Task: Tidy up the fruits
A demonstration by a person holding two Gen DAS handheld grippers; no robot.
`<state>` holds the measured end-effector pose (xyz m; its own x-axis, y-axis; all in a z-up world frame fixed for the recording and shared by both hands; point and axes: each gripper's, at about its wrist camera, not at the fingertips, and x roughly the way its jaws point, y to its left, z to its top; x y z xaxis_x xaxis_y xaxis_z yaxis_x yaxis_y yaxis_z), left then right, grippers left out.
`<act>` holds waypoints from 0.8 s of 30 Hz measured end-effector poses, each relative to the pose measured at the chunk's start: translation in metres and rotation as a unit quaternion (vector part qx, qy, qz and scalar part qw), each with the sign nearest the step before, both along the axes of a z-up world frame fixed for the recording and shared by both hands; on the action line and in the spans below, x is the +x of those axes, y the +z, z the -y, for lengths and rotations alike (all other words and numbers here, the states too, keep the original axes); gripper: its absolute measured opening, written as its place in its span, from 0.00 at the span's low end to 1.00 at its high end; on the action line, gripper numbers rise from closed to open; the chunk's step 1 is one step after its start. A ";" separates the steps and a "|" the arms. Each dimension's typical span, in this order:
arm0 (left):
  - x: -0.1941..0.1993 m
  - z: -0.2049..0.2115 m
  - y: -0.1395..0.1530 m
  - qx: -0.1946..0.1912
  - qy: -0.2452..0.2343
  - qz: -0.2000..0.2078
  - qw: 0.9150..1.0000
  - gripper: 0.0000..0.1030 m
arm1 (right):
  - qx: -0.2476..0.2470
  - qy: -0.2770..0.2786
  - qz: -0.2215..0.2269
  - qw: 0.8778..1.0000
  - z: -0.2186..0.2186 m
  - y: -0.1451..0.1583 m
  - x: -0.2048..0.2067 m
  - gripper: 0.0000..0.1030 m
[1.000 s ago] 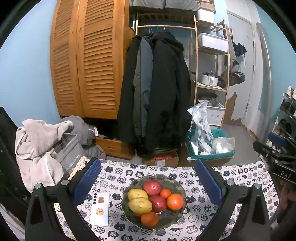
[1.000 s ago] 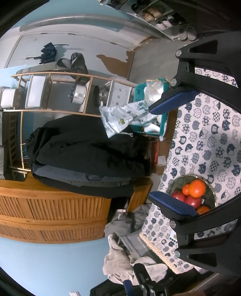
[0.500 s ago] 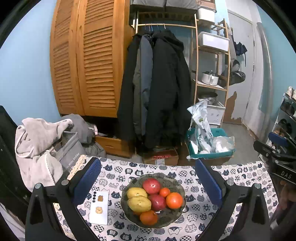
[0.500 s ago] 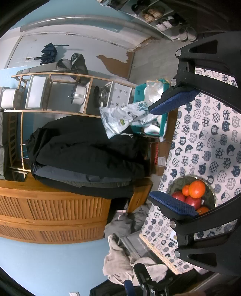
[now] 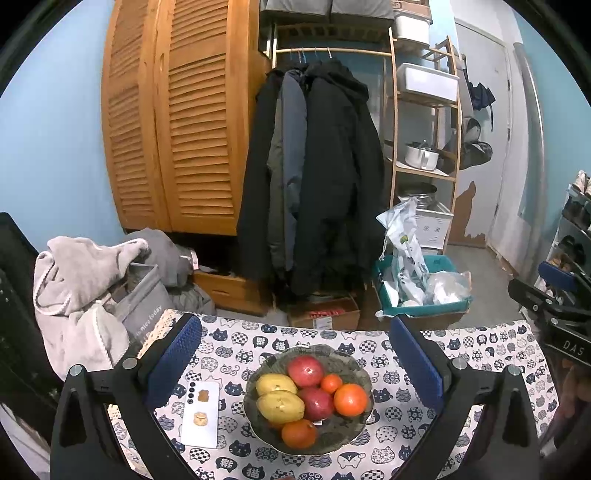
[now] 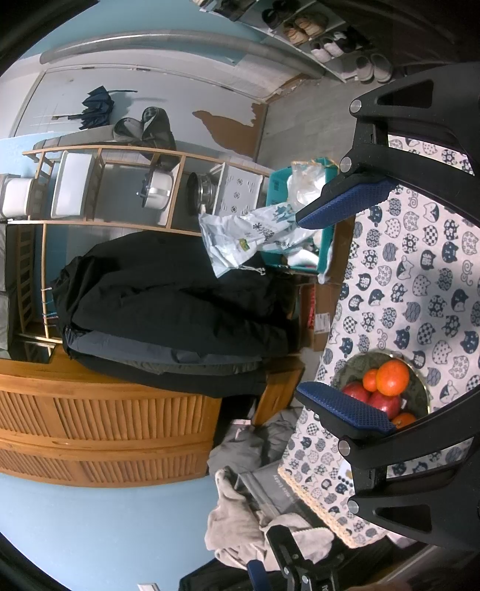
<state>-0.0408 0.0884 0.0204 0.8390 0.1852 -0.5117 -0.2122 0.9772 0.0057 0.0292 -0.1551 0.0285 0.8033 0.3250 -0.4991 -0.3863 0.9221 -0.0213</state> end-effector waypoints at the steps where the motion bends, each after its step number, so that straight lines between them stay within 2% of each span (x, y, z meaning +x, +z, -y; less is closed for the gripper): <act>1: 0.000 0.000 0.000 0.000 0.001 0.000 1.000 0.99 | 0.000 0.000 0.000 1.000 0.000 0.000 0.000 0.81; 12: -0.002 0.005 0.004 0.012 0.000 0.008 1.000 0.99 | 0.000 0.000 0.000 1.000 0.000 0.000 0.000 0.81; 24: -0.001 0.007 0.006 0.009 -0.004 0.009 1.000 0.99 | 0.000 0.000 0.001 1.000 0.002 0.000 0.000 0.81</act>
<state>-0.0421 0.0817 0.0263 0.8497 0.1881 -0.4925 -0.2049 0.9786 0.0203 0.0294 -0.1566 0.0286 0.8045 0.3242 -0.4977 -0.3857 0.9223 -0.0228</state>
